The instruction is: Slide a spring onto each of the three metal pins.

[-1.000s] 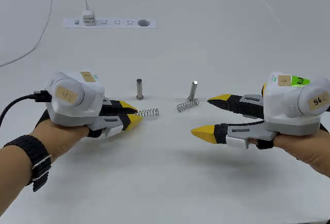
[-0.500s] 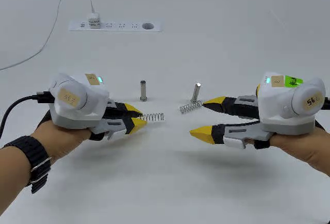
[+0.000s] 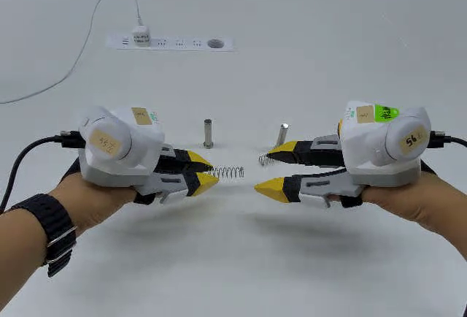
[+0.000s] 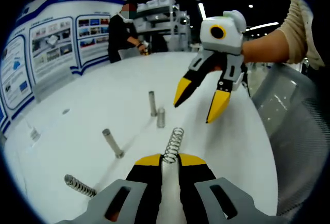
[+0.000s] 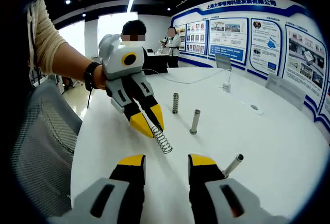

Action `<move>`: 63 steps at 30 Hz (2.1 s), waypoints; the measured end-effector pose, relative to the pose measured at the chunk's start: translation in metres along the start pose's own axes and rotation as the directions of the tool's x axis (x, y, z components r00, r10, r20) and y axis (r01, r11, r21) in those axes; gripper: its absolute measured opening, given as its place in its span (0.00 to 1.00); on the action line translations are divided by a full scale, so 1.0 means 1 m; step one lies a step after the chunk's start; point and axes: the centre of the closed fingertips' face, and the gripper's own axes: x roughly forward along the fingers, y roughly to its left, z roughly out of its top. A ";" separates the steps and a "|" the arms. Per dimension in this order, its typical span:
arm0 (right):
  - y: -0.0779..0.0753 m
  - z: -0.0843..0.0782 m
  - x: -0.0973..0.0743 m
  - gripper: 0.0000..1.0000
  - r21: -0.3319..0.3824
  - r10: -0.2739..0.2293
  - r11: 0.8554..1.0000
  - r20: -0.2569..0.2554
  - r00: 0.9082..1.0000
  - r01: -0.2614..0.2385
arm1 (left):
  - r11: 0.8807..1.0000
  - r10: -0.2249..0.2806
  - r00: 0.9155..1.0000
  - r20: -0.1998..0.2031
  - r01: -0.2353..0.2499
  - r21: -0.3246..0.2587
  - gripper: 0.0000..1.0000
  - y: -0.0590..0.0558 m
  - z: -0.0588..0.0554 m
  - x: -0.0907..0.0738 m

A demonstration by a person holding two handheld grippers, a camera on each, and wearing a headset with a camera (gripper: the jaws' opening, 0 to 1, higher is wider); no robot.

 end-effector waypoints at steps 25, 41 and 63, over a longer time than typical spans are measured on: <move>0.014 0.001 0.017 0.18 -0.113 0.076 0.990 -0.075 0.994 -0.084 | 0.998 -0.042 0.999 0.009 0.042 0.040 0.11 -0.018 0.013 -0.002; 0.018 -0.004 0.016 0.13 -0.153 0.079 0.984 -0.097 0.992 -0.094 | 0.996 -0.071 0.997 0.021 0.070 0.050 0.11 -0.024 0.019 -0.002; 0.019 -0.005 0.017 0.12 -0.154 0.065 0.985 -0.082 0.994 -0.077 | 0.996 -0.091 0.984 0.150 0.093 -0.006 0.09 -0.031 0.058 -0.005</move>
